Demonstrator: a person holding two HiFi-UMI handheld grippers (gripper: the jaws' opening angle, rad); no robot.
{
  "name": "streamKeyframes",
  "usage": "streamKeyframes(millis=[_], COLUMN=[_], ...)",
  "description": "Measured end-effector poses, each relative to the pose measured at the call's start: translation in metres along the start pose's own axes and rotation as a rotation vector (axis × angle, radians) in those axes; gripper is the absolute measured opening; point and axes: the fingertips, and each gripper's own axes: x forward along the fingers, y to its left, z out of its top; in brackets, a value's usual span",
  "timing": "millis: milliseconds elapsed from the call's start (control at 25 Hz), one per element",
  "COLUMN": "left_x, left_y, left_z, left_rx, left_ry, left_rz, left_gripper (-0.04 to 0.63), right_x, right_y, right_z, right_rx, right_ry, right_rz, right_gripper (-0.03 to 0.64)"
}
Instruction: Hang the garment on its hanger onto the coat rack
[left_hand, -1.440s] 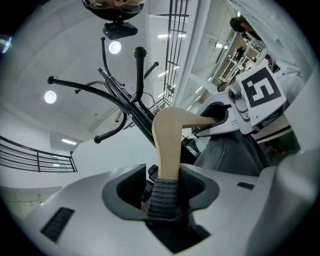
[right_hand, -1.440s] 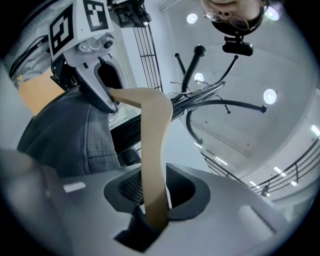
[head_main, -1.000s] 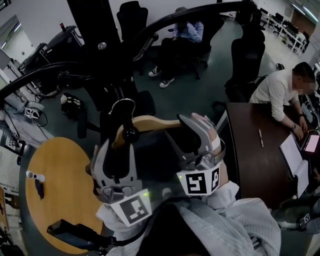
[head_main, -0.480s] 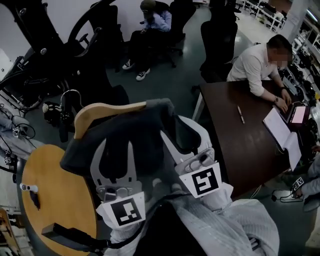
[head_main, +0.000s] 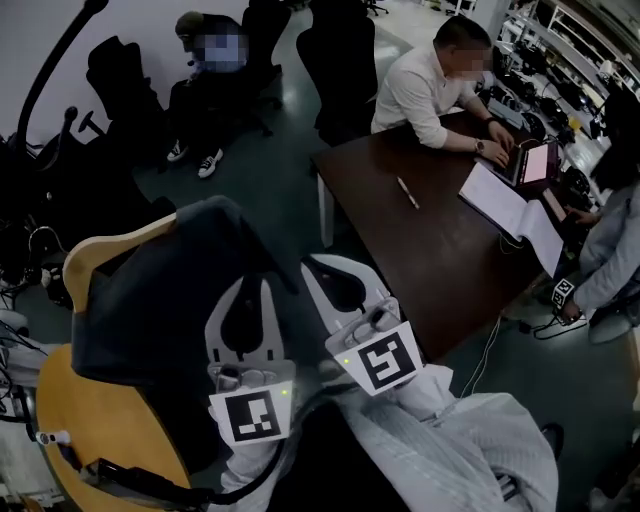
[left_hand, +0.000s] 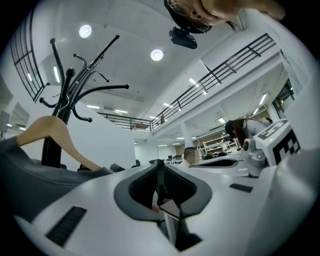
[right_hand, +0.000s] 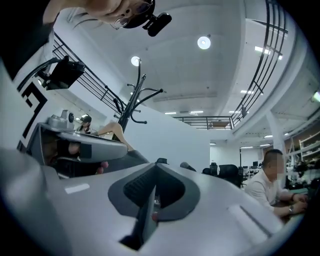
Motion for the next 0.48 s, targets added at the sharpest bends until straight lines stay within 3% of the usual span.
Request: streamKeyframes(millis=[120, 280, 480], left_x=[0.007, 0.015, 0.017], left_y=[-0.019, -0.037, -0.016], left_z=[-0.005, -0.016, -0.022], left_rx=[-0.027, -0.022, -0.041], left_ry=[0.011, 0.039, 0.067], left_rz=[-0.025, -0.060, -0.095], left_gripper=[0.015, 0.009, 0.006], right_x=[-0.014, -0.024, 0.000], right_y=[-0.011, -0.021, -0.004], right_z=[-0.015, -0.025, -0.022], right_rx=[0.041, 0.065, 0.055], right_ry=[0.049, 0.075, 0.092], right_rz=[-0.006, -0.018, -0.020], right_gripper=[0.002, 0.002, 0.002])
